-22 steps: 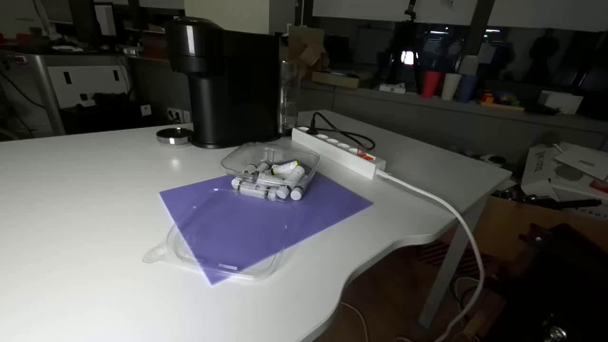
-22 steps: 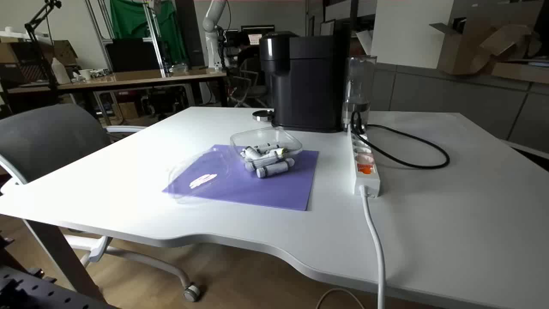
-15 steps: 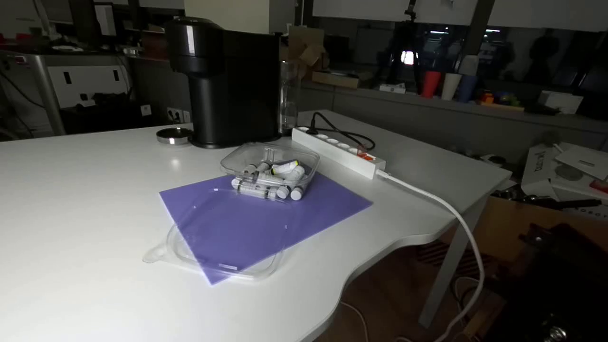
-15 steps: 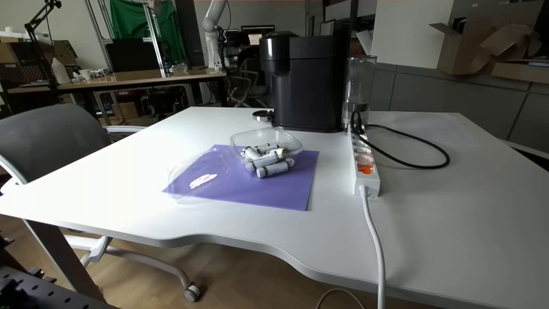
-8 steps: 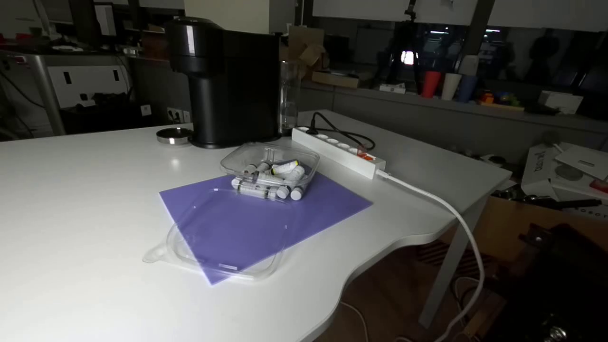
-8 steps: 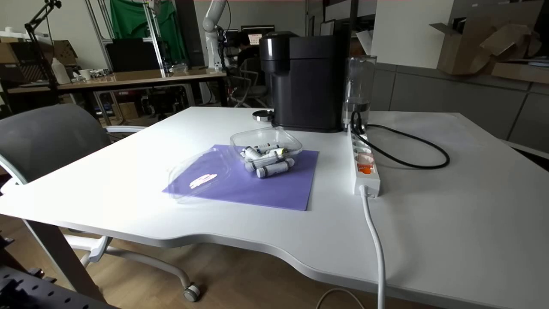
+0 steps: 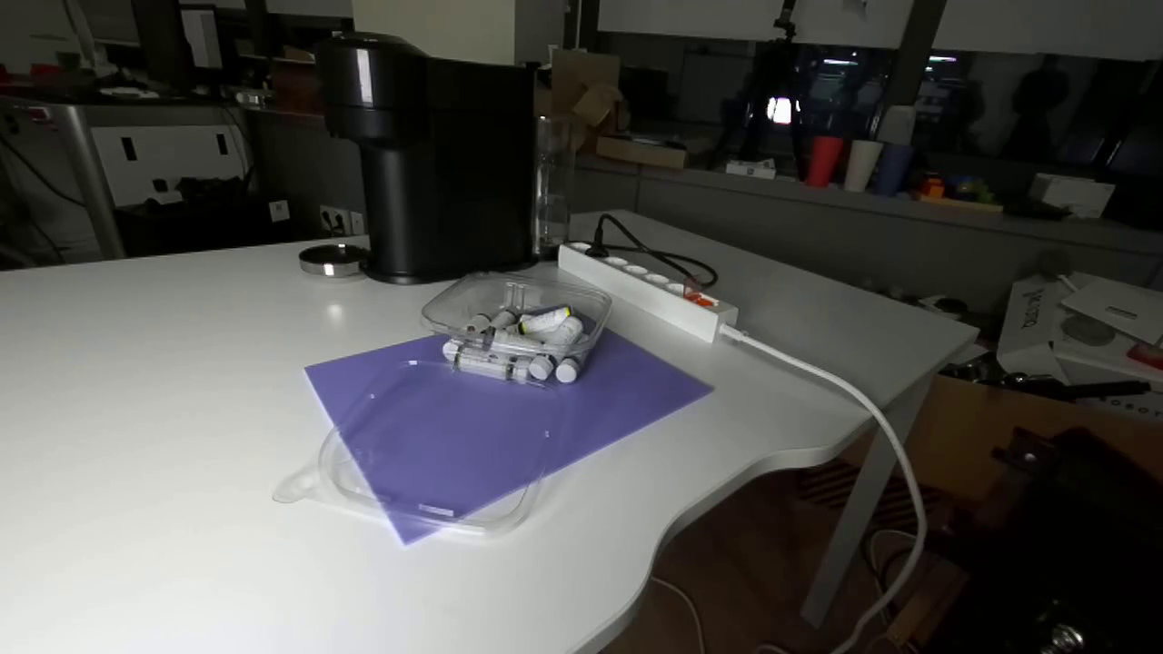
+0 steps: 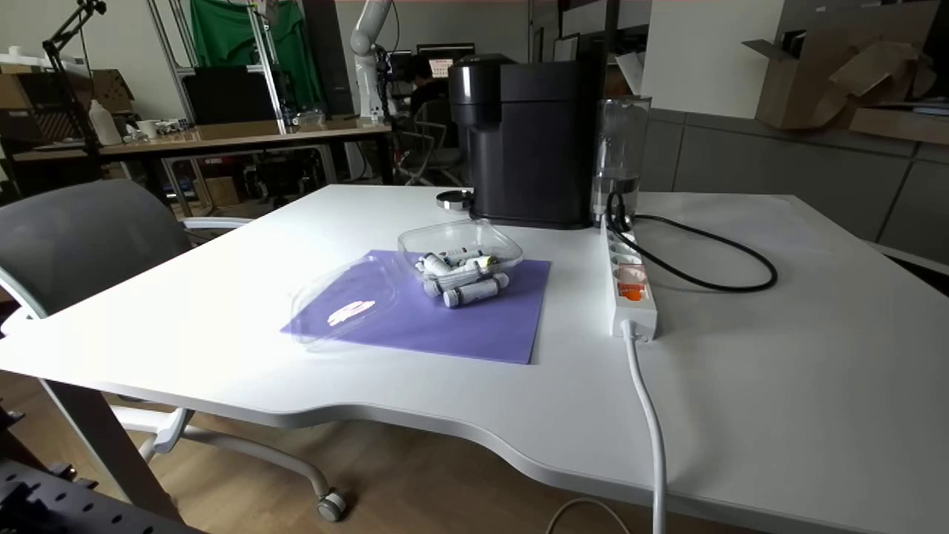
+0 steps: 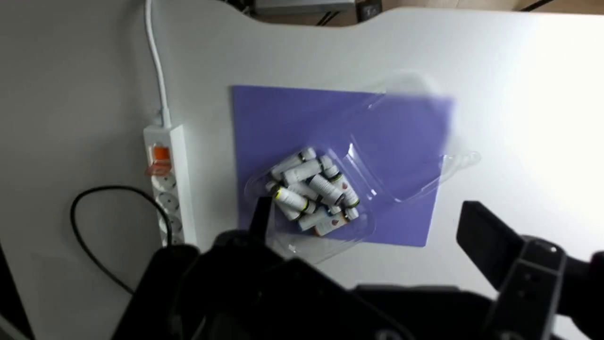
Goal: Close the lid on the clear container
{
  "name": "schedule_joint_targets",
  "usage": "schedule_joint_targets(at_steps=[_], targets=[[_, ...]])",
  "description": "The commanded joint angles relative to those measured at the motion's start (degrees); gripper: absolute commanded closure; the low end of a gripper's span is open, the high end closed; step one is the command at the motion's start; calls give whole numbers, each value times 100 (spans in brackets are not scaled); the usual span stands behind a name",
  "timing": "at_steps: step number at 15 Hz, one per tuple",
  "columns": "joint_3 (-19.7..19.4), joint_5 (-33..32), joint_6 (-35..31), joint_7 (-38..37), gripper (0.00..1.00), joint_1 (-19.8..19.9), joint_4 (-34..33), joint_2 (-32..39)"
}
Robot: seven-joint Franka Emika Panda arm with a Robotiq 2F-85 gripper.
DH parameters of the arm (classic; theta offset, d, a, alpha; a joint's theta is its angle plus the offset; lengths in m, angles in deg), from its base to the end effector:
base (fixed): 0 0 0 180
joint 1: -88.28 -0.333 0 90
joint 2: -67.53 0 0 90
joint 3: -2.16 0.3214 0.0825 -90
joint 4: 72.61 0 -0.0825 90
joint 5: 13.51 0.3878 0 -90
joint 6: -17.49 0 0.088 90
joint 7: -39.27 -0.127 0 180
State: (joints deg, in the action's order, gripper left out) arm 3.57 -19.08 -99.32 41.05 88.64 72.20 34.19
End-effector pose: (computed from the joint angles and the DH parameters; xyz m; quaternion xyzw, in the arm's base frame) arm 0.3830 0.0001 0.4638 0.9967 0.0428 0.0459 0.0515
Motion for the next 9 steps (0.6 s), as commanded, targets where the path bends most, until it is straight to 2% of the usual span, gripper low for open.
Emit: schedule_joint_targets(at_steps=[1, 5, 9], targets=[[226, -767, -1182, -406, 0, 260, 308, 215], [358, -1407, -2191, -653, 0, 501, 577, 840], [380, -1479, -2403, -644, 0, 460, 826, 1407]])
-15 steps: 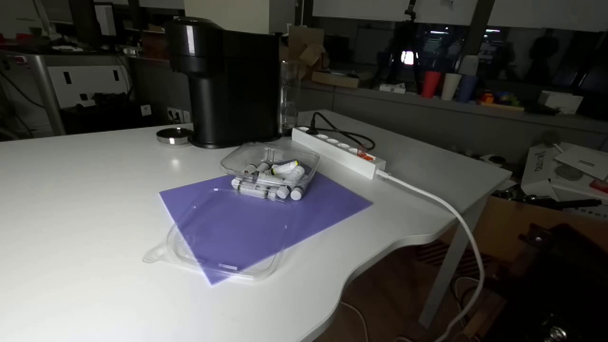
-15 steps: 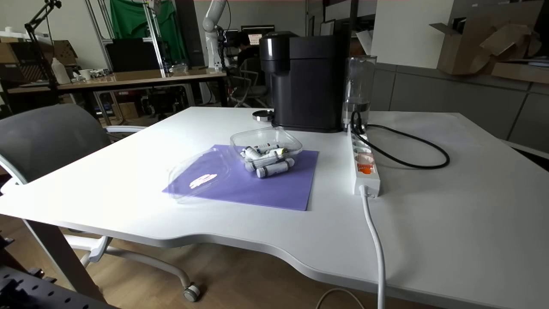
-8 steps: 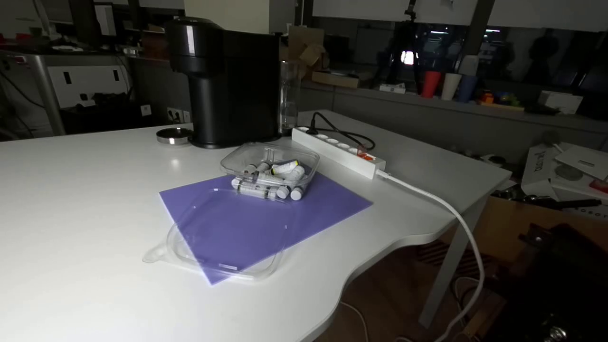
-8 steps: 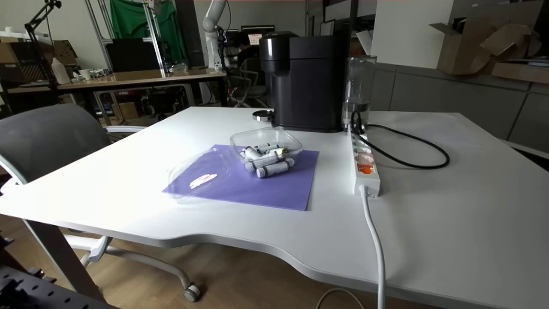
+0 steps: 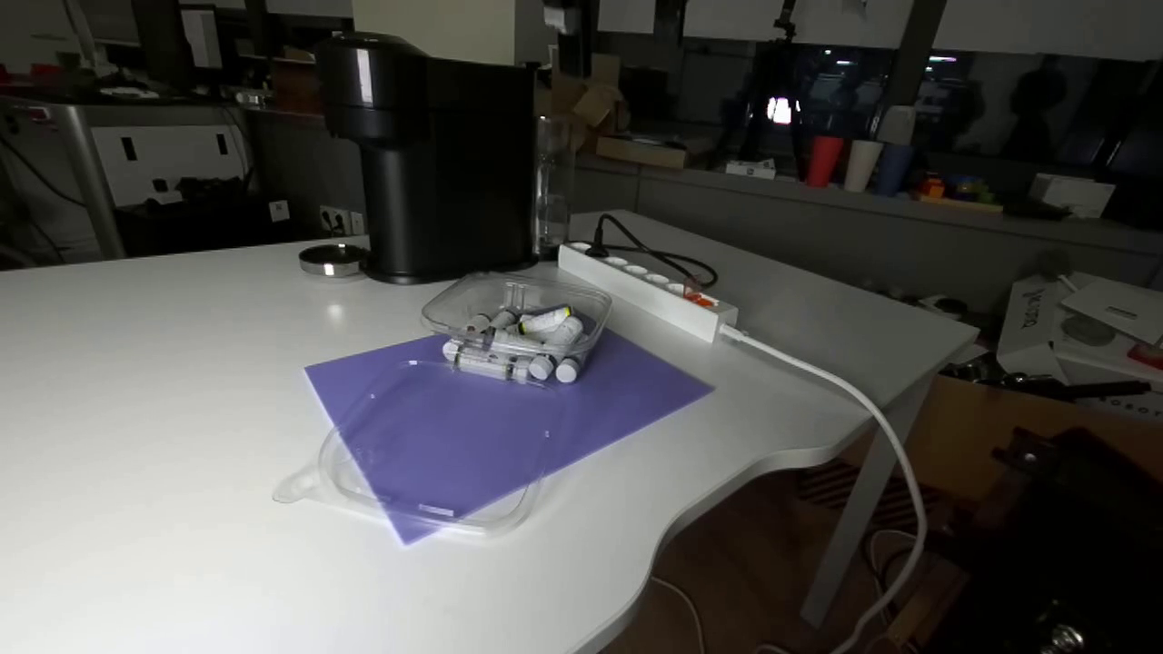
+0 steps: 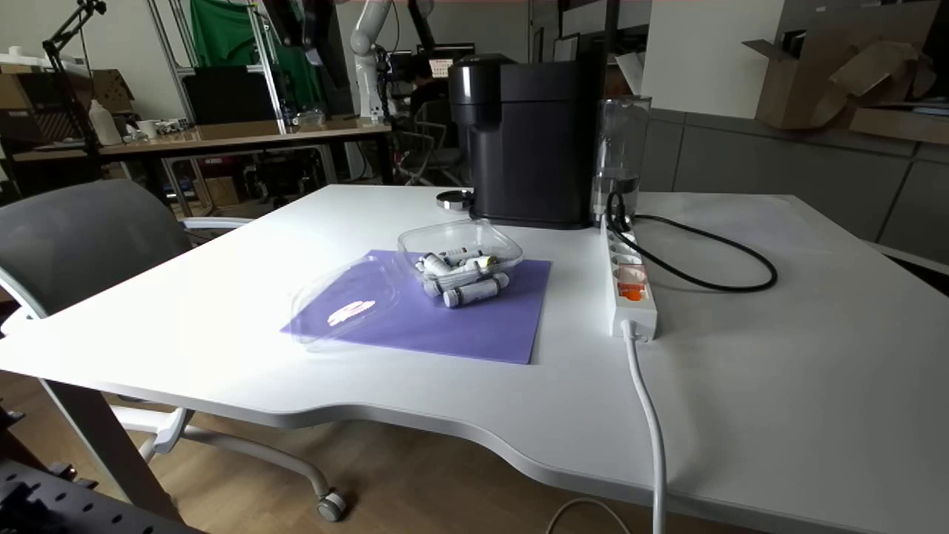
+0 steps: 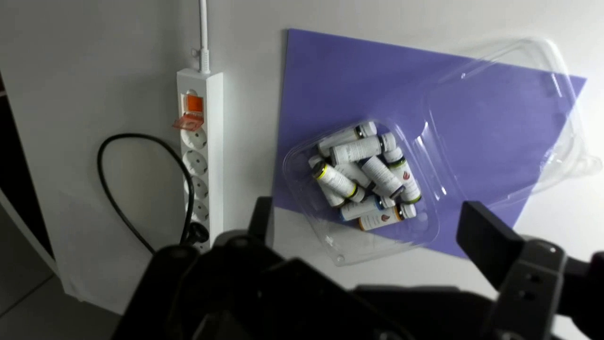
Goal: Close the lid on the clear container
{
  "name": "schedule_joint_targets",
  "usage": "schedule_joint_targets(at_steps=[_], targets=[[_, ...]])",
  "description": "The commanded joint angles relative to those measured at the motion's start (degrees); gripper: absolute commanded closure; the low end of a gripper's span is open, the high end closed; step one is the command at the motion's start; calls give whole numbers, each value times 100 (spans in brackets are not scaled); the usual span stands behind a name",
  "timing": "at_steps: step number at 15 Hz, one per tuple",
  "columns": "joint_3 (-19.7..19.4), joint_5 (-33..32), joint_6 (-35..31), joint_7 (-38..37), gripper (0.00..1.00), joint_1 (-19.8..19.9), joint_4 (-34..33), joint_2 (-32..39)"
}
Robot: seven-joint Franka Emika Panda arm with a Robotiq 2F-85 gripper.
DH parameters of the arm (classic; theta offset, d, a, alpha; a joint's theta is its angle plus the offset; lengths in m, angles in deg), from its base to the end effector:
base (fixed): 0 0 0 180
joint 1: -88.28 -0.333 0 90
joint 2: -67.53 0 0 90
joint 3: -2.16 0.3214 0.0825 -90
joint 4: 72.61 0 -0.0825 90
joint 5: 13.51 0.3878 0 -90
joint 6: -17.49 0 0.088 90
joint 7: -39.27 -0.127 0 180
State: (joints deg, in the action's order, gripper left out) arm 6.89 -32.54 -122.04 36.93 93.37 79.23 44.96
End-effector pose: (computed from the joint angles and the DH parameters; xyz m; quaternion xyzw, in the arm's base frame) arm 0.4150 -0.0091 0.3708 0.9831 0.0909 0.0876 0.1323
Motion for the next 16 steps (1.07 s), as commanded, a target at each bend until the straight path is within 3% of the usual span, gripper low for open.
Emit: schedule_joint_targets(at_steps=[1, 5, 6, 9, 11, 16], targets=[[28, -38, -117, -181, 0, -82, 208, 421], [-68, 820, -7, -196, 0, -411, 442, 624], [-51, 480, -34, -31, 0, -293, 362, 649], [-53, 768, -32, -32, 0, -403, 413, 697], [64, 661, -297, -853, 0, -236, 387, 694], [110, 942, -1256, -1959, 0, -167, 390, 1137]])
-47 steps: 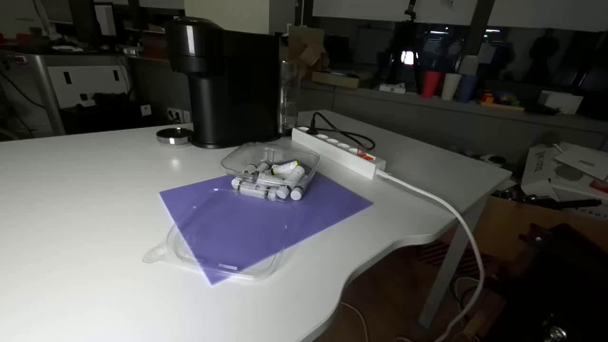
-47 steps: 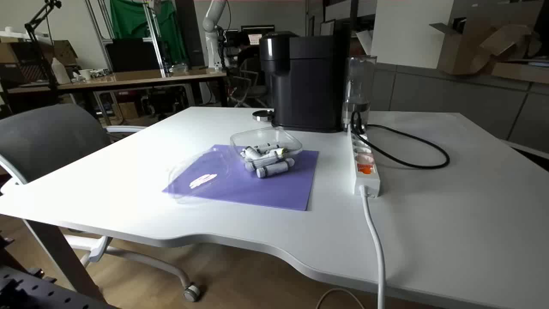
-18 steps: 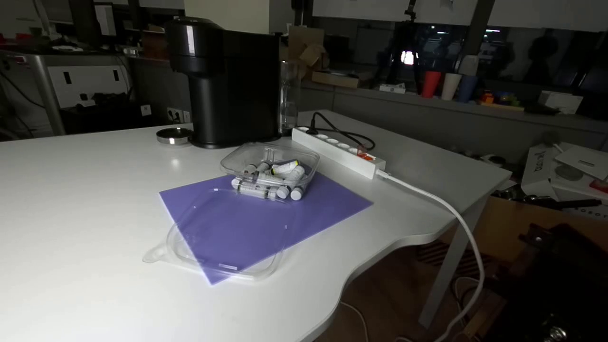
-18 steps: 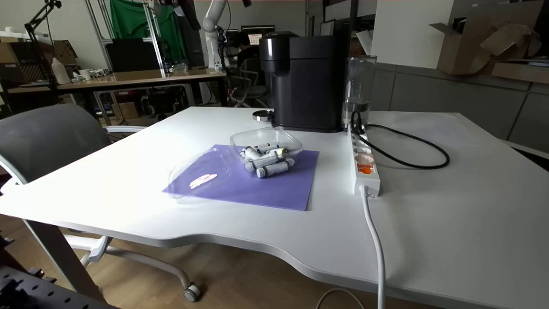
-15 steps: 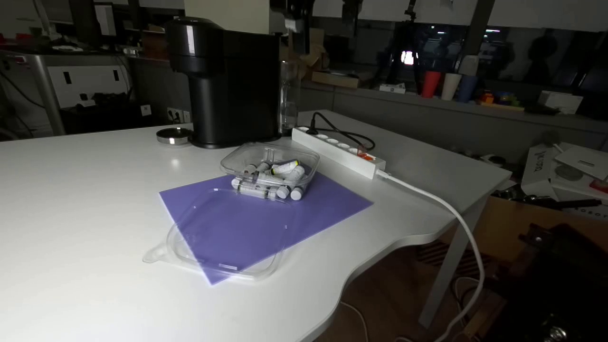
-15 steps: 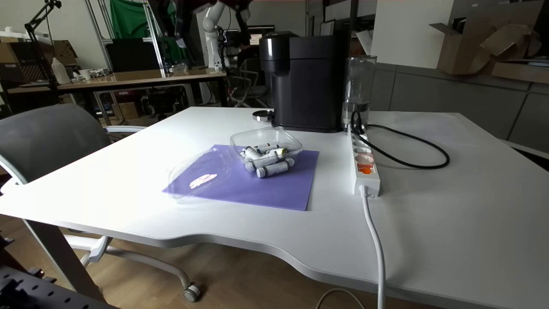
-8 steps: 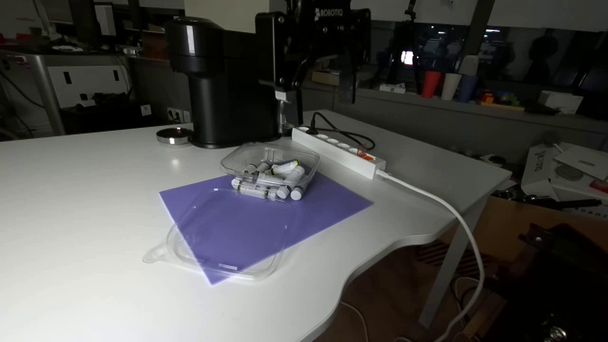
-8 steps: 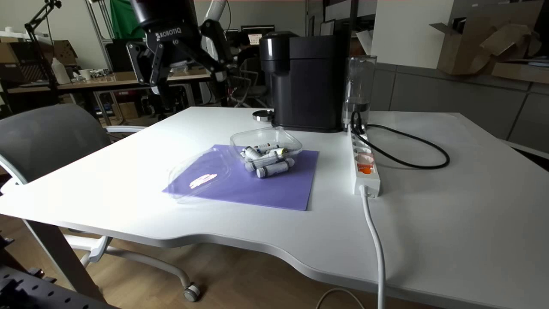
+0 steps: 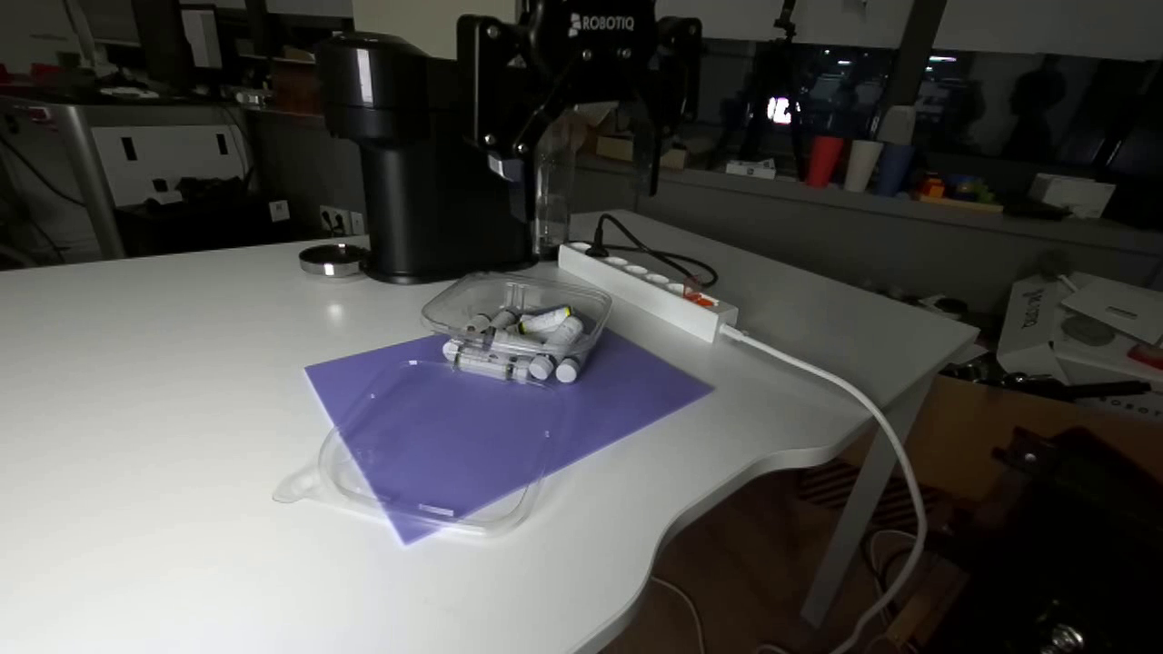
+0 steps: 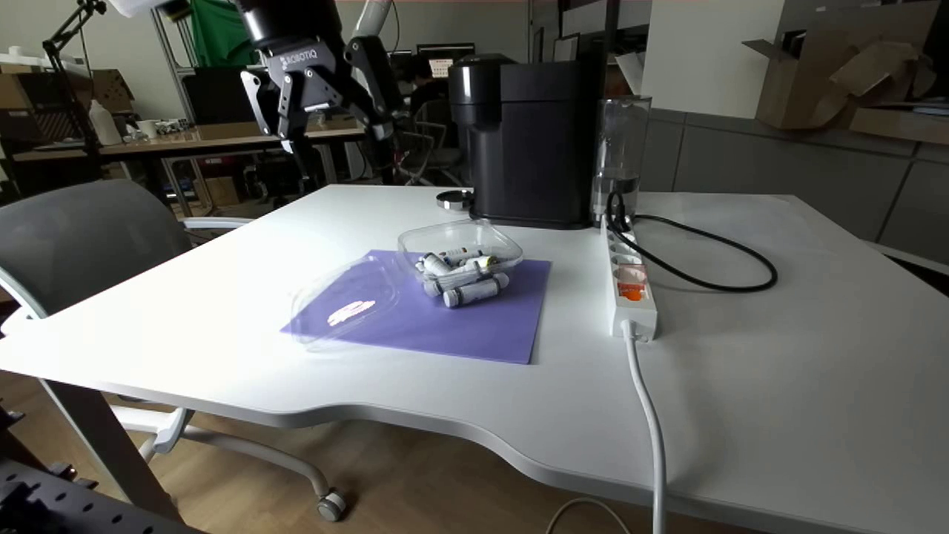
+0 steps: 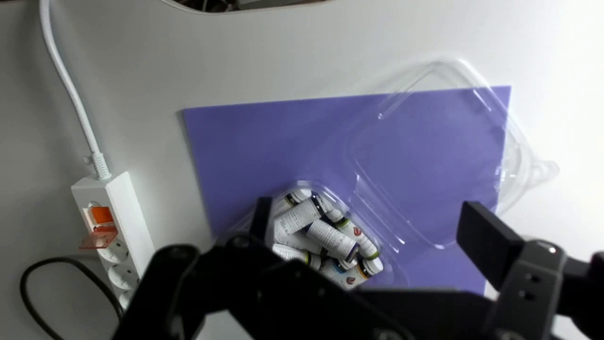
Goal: Close the lid on the clear container
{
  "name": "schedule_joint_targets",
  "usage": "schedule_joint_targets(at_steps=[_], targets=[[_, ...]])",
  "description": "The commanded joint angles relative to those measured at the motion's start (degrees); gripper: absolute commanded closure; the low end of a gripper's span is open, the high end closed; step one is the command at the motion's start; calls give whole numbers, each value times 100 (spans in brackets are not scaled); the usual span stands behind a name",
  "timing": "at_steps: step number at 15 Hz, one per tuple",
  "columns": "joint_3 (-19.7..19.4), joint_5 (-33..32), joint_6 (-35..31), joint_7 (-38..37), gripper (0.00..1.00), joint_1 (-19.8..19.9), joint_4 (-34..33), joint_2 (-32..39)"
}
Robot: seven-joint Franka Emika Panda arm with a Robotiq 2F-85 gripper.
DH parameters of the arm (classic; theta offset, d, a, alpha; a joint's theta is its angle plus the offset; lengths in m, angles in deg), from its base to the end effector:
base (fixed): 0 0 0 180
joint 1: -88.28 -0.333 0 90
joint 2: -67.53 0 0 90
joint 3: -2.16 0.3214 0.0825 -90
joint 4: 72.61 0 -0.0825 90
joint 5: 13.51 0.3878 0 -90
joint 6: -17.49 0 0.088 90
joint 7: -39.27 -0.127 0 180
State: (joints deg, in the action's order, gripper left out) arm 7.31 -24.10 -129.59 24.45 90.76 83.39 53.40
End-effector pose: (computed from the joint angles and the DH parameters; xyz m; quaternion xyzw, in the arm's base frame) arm 0.4046 0.0178 0.2918 0.9965 -0.0314 0.0532 0.0571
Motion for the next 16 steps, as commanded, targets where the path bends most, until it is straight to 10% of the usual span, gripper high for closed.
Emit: schedule_joint_targets(at_steps=[1, 7, 8, 16], targets=[[85, 111, -775, -954, 0, 126, 8, 407], [220, -213, -2073, -2861, 0, 298, 233, 1057], [51, 15, -1780, -2072, 0, 143, 139, 953], [205, 239, -2820, -2844, 0, 172, 440, 1273]])
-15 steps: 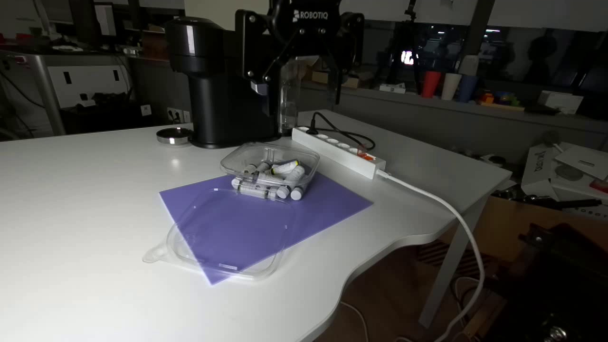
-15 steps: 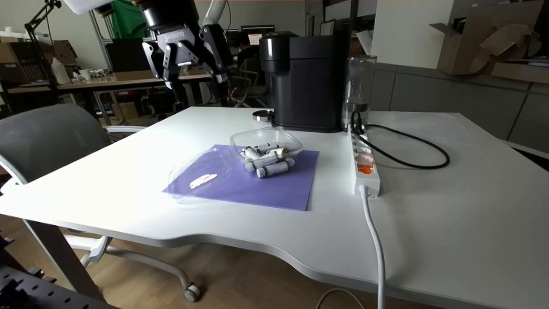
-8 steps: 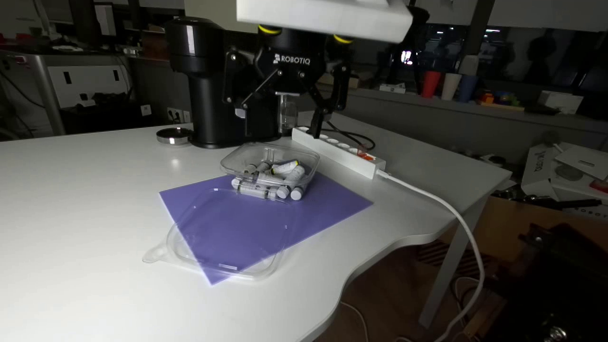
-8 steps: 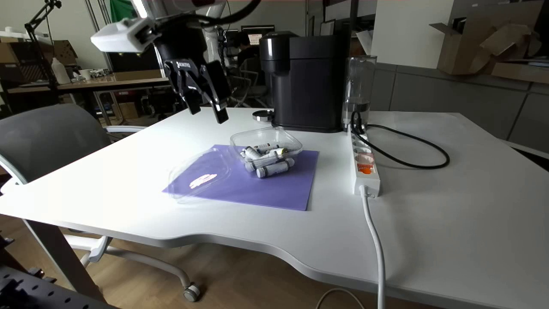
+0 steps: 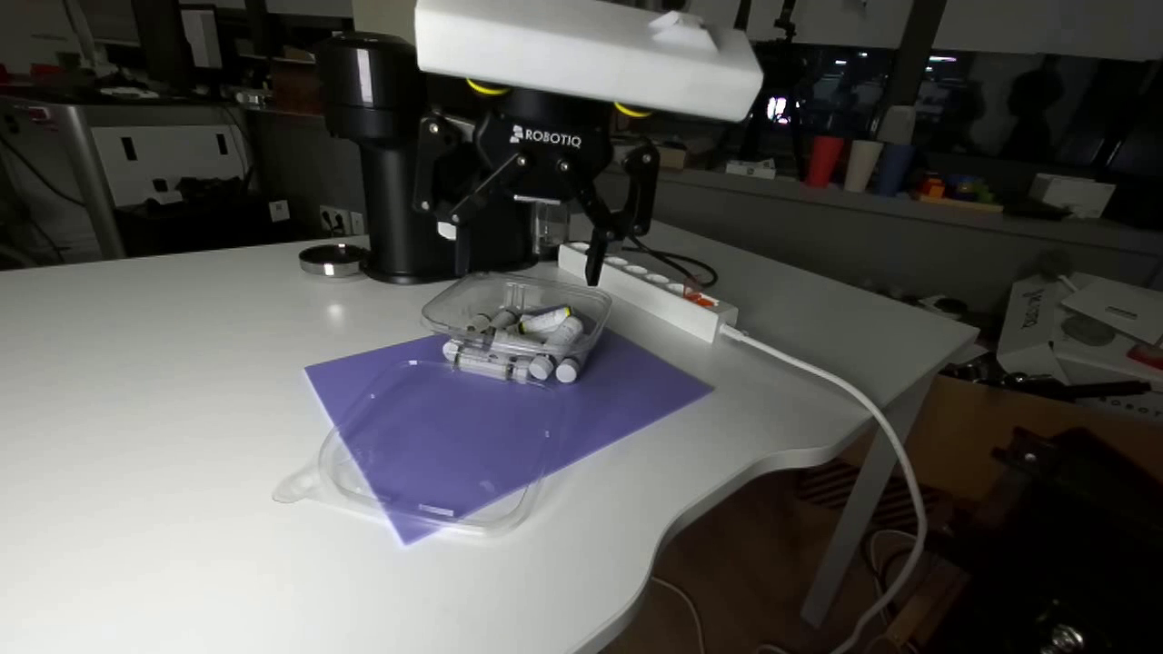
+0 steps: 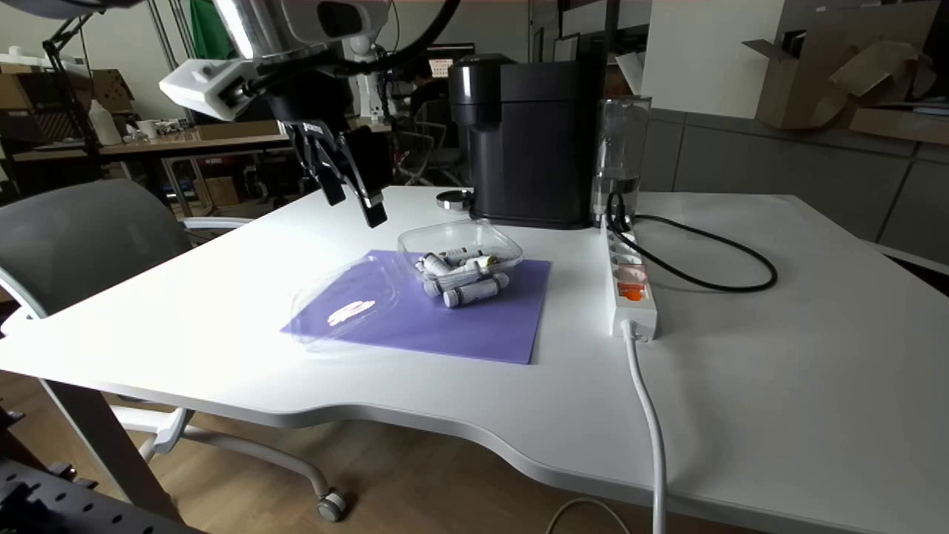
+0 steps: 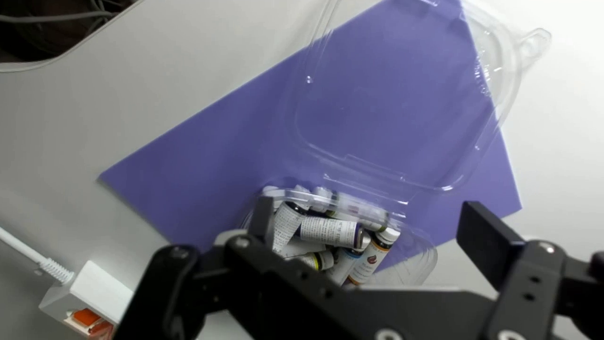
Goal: Close the lid on the clear container
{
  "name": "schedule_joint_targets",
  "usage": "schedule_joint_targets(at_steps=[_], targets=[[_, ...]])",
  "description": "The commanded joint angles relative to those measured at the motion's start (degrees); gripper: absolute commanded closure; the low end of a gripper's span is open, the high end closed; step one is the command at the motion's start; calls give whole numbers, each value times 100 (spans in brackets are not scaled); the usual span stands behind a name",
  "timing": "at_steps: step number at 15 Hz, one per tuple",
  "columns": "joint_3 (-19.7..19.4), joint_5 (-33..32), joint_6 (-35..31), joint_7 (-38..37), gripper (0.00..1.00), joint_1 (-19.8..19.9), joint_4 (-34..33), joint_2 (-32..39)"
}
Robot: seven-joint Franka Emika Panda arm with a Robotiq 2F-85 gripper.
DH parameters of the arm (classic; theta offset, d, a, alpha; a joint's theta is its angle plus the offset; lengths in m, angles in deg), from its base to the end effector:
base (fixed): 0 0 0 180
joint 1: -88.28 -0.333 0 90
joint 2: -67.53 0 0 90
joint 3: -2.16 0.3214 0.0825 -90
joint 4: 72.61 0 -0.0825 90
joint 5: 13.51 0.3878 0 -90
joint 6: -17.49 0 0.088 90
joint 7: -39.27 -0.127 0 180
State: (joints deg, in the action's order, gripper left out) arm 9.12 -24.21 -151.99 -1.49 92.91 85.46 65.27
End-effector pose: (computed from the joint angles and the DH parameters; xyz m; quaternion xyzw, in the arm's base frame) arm 0.4176 0.0282 0.2342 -0.9628 0.2411 -0.1210 0.0153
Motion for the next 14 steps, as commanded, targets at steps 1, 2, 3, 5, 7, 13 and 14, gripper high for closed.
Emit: schedule_joint_targets(at_steps=[1, 2, 3, 5, 7, 13, 14], targets=[[33, 380, -786, -269, 0, -56, 317, 134], [38, 446, -921, -335, 0, -61, 128, 397], [59, 636, -1112, -330, 0, -91, 170, 495], [188, 1026, -1375, -299, 0, -107, 169, 758], [226, 1856, -1513, 88, 0, -352, 169, 993], [489, 2346, -1417, 502, 0, -308, 115, 1173], [479, 2355, -1417, 526, 0, -313, 107, 1170]])
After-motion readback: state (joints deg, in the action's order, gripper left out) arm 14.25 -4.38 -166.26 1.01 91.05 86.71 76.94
